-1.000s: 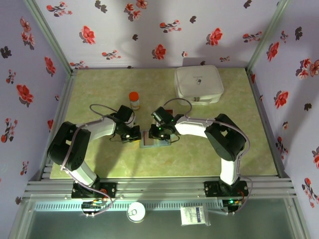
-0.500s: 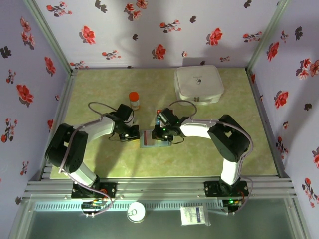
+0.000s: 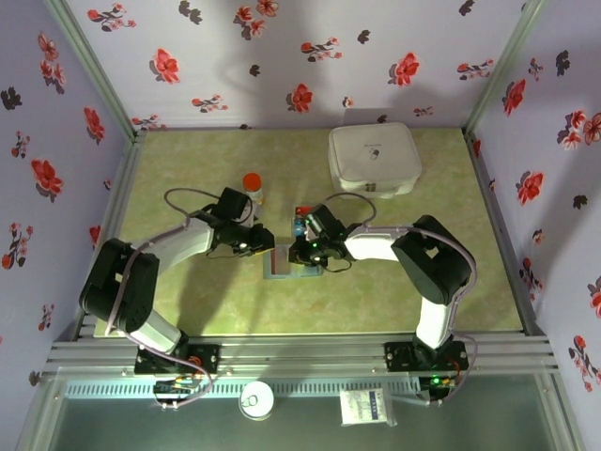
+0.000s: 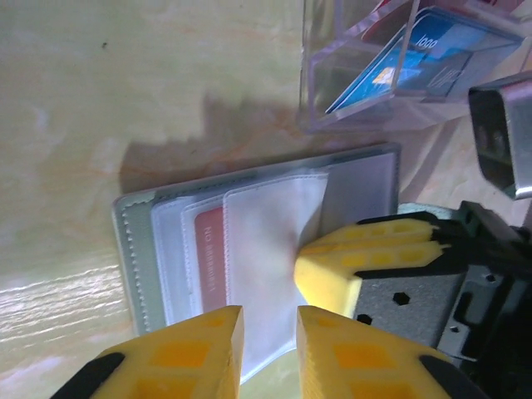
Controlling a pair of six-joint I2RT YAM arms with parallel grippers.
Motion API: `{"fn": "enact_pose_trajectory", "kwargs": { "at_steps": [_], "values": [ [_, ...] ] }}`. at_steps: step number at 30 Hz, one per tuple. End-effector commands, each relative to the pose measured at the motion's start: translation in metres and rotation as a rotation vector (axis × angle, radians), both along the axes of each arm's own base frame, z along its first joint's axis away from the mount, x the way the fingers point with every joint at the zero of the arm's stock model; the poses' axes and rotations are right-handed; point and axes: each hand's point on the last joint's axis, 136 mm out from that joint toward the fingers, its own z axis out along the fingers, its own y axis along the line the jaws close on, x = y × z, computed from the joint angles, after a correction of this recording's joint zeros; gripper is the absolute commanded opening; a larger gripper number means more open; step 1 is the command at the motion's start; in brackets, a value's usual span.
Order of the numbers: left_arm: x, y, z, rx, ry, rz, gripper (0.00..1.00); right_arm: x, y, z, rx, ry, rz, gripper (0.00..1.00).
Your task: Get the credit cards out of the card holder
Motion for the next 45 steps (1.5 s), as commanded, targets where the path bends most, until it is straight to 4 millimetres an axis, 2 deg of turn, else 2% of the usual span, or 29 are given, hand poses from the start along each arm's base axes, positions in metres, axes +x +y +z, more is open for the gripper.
{"fn": "enact_pose_trajectory", "kwargs": {
  "at_steps": [1,8,16,21,41,45],
  "values": [
    [-0.007,-0.007,-0.012,-0.023,0.04,-0.002,0.26,-0.002,-0.014,-0.018,-0.045,0.023,-0.02,0.14],
    [-0.011,-0.013,-0.025,-0.012,0.066,-0.018,0.31,-0.002,-0.017,-0.022,-0.048,0.027,-0.021,0.08],
    [-0.015,-0.011,-0.042,0.022,0.113,-0.014,0.32,-0.003,-0.018,-0.026,-0.04,0.035,-0.025,0.04],
    [-0.017,-0.011,-0.045,0.027,0.123,-0.011,0.33,-0.004,-0.018,-0.028,-0.028,0.04,-0.029,0.03],
    [-0.02,-0.021,-0.045,0.005,0.135,-0.027,0.21,-0.004,-0.015,-0.021,0.012,0.038,-0.045,0.05],
    [-0.022,-0.017,-0.048,0.023,0.138,-0.025,0.21,-0.003,-0.028,-0.02,-0.07,0.029,-0.068,0.06]
  ]
}}
